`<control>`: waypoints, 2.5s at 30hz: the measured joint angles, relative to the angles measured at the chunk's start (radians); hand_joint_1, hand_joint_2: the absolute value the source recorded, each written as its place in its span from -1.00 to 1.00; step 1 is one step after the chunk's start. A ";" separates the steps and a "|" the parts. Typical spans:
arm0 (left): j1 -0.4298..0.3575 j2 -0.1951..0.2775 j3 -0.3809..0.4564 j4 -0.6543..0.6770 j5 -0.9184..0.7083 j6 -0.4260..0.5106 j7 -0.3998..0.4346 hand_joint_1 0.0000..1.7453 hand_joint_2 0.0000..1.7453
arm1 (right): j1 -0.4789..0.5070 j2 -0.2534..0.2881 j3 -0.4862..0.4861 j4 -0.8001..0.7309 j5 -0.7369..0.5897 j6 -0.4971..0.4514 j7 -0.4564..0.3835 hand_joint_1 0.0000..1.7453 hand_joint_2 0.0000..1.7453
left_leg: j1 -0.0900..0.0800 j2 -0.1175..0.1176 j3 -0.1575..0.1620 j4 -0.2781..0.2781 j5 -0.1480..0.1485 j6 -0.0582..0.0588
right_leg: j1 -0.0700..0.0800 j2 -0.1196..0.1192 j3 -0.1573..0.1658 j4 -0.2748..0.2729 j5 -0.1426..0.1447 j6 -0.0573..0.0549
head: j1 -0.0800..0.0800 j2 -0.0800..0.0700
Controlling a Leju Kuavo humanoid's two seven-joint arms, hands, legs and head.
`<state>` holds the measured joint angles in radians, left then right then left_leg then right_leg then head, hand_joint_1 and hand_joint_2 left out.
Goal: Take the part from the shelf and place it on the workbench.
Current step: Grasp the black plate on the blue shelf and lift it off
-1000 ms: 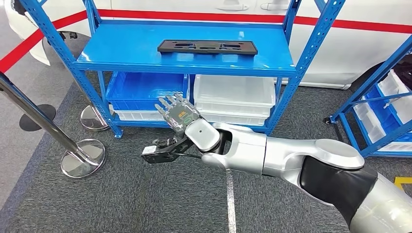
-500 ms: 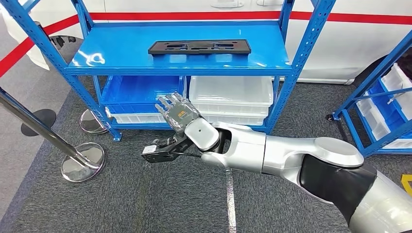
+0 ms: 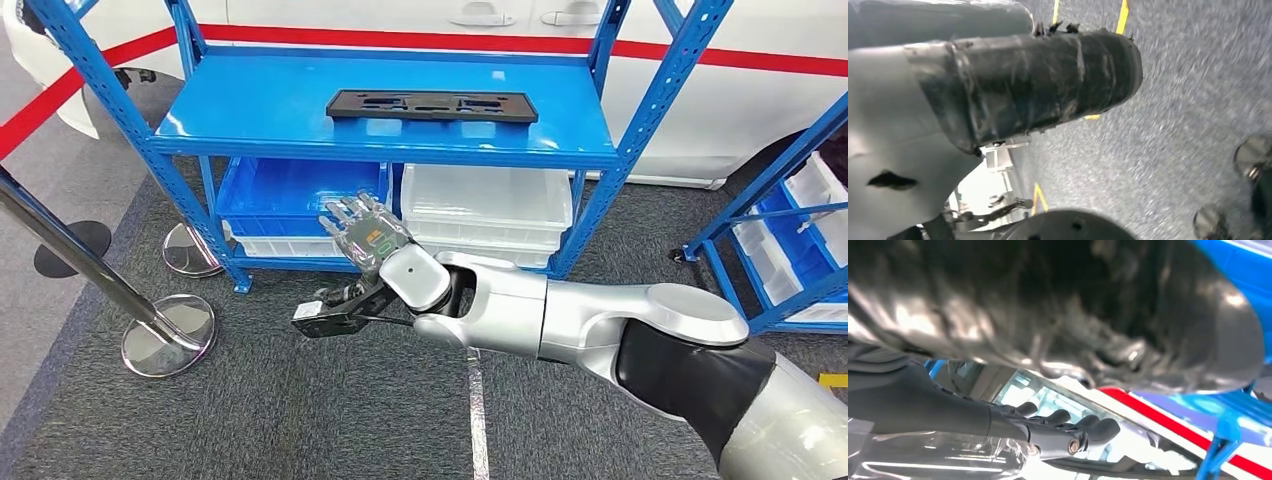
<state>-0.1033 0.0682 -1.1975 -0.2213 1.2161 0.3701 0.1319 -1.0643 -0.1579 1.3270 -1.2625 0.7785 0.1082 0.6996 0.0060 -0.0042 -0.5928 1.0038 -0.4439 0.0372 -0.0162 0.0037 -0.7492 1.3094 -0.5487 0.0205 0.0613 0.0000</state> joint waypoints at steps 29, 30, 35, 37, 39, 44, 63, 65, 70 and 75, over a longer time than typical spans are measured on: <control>0.005 0.005 0.000 0.000 0.001 0.006 0.006 -1.00 -1.00 | 0.080 -0.137 -0.215 -0.133 0.161 0.203 0.003 -1.00 -1.00 | 0.002 0.004 -0.002 -0.005 0.007 0.000 | -0.001 0.004 0.027 -0.030 -0.013 0.003 | -0.005 0.000; 0.004 0.005 0.000 0.000 0.001 0.006 0.006 -1.00 -1.00 | 0.089 -0.146 -0.220 -0.138 0.163 0.207 0.003 -1.00 -1.00 | 0.002 0.002 -0.001 -0.002 0.004 0.001 | -0.002 0.003 0.005 0.000 -0.012 0.005 | -0.005 0.000; 0.006 0.005 0.000 0.000 0.001 0.010 0.013 -1.00 -1.00 | 0.105 -0.175 -0.251 -0.168 0.169 0.217 0.003 -1.00 -1.00 | 0.000 -0.004 0.002 0.036 -0.034 -0.018 | -0.008 0.000 0.089 -0.217 0.112 0.005 | -0.006 0.000; 0.005 0.005 0.000 0.000 0.001 0.011 0.014 -1.00 -1.00 | 0.113 -0.180 -0.258 -0.178 0.173 0.220 0.003 -1.00 -1.00 | -0.003 -0.004 0.000 0.042 -0.041 -0.027 | -0.004 0.002 0.100 -0.234 0.107 -0.006 | -0.007 0.000; 0.005 0.005 0.000 0.000 0.001 0.011 0.015 -1.00 -1.00 | 0.118 -0.185 -0.265 -0.186 0.176 0.222 0.003 -1.00 -1.00 | -0.001 -0.003 0.002 0.043 -0.046 -0.033 | -0.007 0.004 0.102 -0.236 0.106 -0.017 | -0.008 0.000; 0.002 0.004 0.000 0.000 0.001 0.012 0.008 -1.00 -1.00 | 0.122 -0.189 -0.284 -0.204 0.182 0.232 0.003 -1.00 -1.00 | 0.004 0.000 -0.110 0.263 -0.135 -0.053 | -0.010 0.005 0.119 -0.240 0.095 -0.035 | -0.012 0.000; 0.003 0.006 0.000 0.001 0.001 0.008 0.013 -1.00 -1.00 | 0.144 -0.206 -0.326 -0.231 0.178 0.226 0.003 -1.00 -1.00 | -0.003 -0.003 0.021 0.000 -0.015 0.002 | -0.004 0.000 0.042 -0.098 0.065 0.004 | -0.008 0.000; 0.003 0.006 0.000 0.001 0.001 0.005 0.012 -1.00 -1.00 | 0.143 -0.207 -0.330 -0.232 0.169 0.213 0.003 -1.00 -1.00 | -0.006 -0.005 0.023 0.018 -0.034 -0.007 | -0.004 0.000 0.088 -0.208 0.114 0.001 | -0.009 0.000; 0.002 0.005 0.000 0.001 0.001 0.001 0.009 -1.00 -1.00 | 0.145 -0.208 -0.335 -0.233 0.160 0.199 0.003 -1.00 -1.00 | -0.008 -0.004 0.017 0.032 -0.053 -0.029 | -0.002 0.003 0.111 -0.249 0.109 -0.023 | -0.010 0.000; 0.001 0.004 0.000 0.001 0.001 -0.001 0.006 -1.00 -1.00 | 0.149 -0.211 -0.342 -0.235 0.164 0.210 0.003 -1.00 -1.00 | 0.000 -0.001 -0.115 0.280 -0.146 -0.052 | -0.005 0.003 0.134 -0.261 0.099 -0.039 | -0.019 0.000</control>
<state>-0.1026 0.0721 -1.1971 -0.2204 1.2173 0.3693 0.1383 -0.9151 -0.3686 0.9846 -1.4977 0.9426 0.3182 0.7023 0.0059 -0.0050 -0.7079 1.2837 -0.5898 -0.0147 -0.0208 0.0069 -0.6152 1.0486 -0.4493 -0.0188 0.0419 0.0000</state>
